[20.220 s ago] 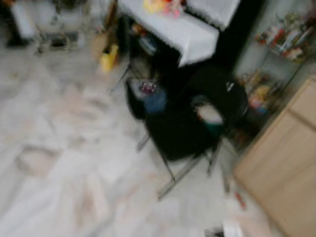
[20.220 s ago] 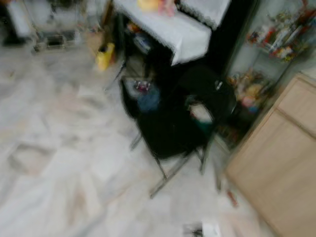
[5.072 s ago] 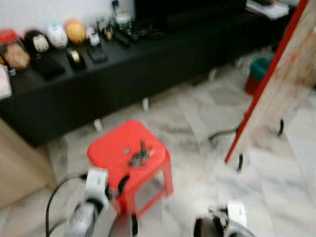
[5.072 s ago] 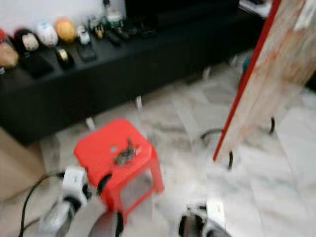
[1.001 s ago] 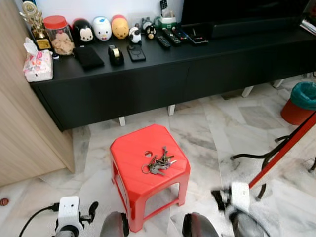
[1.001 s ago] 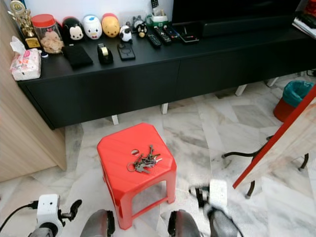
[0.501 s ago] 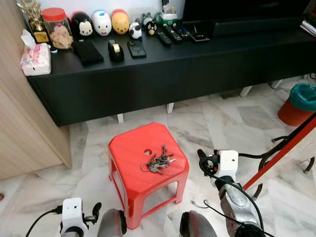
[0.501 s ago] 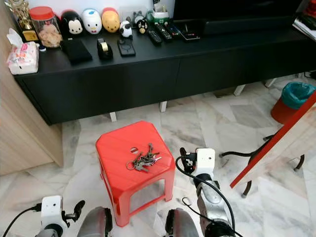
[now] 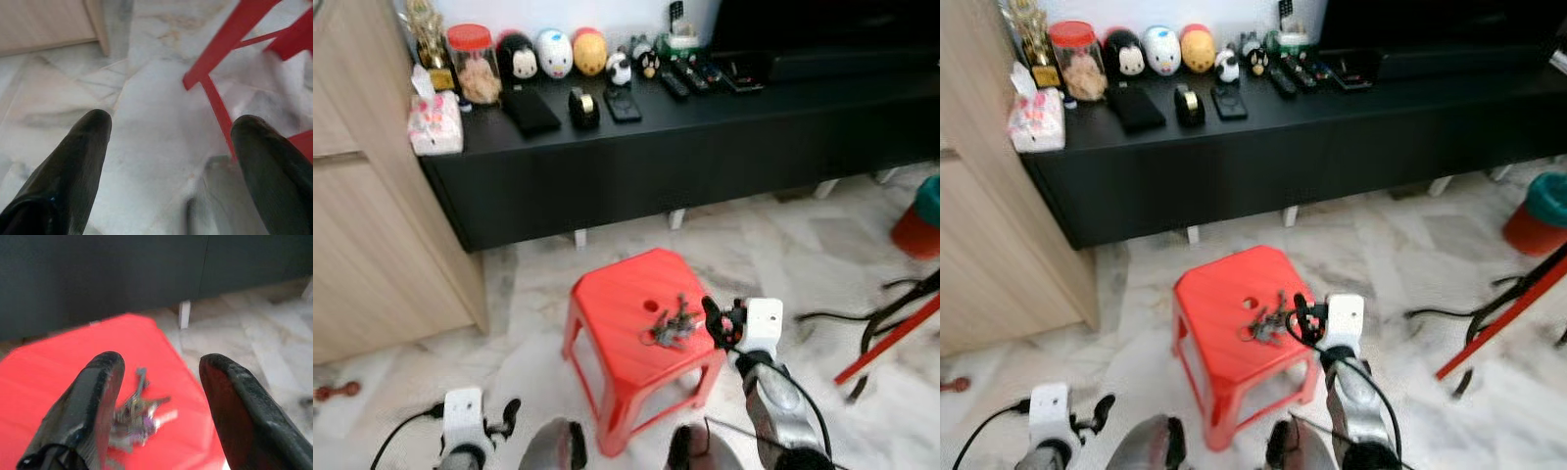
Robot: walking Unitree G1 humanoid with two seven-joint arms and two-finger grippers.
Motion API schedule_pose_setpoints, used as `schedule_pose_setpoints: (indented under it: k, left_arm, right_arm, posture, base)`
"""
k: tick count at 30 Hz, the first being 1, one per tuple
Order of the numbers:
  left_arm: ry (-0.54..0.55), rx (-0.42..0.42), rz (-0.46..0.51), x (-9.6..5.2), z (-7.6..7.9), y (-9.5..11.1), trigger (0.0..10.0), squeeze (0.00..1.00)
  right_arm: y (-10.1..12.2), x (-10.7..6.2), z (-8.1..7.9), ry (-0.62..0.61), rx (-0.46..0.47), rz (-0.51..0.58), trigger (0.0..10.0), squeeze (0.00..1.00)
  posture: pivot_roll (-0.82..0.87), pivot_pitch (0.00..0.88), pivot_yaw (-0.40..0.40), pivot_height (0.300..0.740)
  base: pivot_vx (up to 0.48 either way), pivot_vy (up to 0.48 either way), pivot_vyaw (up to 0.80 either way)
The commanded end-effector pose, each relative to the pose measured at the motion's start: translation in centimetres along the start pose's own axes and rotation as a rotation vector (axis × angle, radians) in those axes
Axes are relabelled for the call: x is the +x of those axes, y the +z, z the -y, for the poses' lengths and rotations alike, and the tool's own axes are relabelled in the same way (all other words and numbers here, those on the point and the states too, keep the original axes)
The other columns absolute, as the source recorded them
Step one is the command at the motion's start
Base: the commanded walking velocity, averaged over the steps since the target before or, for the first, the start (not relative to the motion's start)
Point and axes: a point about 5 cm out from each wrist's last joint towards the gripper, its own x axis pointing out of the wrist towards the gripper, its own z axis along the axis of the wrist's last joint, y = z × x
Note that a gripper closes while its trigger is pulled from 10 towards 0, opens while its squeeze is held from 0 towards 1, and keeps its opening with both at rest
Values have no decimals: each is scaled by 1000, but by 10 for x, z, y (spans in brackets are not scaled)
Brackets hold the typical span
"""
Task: Hang keys on a hook
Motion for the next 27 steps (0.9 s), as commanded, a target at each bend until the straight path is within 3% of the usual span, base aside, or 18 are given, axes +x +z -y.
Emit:
schedule_pose_setpoints:
  k: [1,8,12,13,19,20,21,24,27]
  left_arm:
    - [-7,9,-31,-3,0,-8,10000,0]
    - [-9,14,-48,-7,0,-15,10000,0]
    - [-10,12,-54,-8,-1,-17,10000,0]
    - [-10,11,-56,-8,0,-18,10000,0]
    - [-14,9,-55,-8,1,-17,10000,0]
    - [-15,9,-55,-8,1,-17,10000,0]
    - [-16,10,-55,-8,1,-18,10000,0]
    - [-18,10,-57,-8,2,-18,10000,0]
    - [-21,9,-56,-8,3,-18,10000,0]
  right_arm:
    - [1,0,3,-11,6,-1,10000,0]
    - [-7,-2,3,-17,-5,-49,10000,0]
    - [-17,-5,6,-24,-51,-137,10000,0]
    - [-22,-6,9,-23,-56,-175,10000,1000]
    - [-28,-6,16,-31,-114,-270,10000,1000]
    - [-30,-6,18,-38,-153,-309,10000,1000]
    - [-30,-5,21,-37,-248,-354,10000,1000]
    - [-28,-2,22,-38,-241,-364,10000,1000]
    - [-17,5,15,-4,-195,-286,10000,1000]
  posture:
    - [98,116,-91,620]
    - [103,111,-92,620]
    - [101,115,-92,620]
    - [103,117,-93,620]
    - [103,127,-92,620]
    - [100,129,-92,620]
    - [100,134,-90,620]
    - [104,137,-88,620]
    - [108,141,-87,620]
  base:
    - [0,0,0]
    - [0,0,0]
    - [0,0,0]
    - [0,0,0]
    - [0,0,0]
    - [0,0,0]
    - [0,0,0]
    - [0,0,0]
    - [0,0,0]
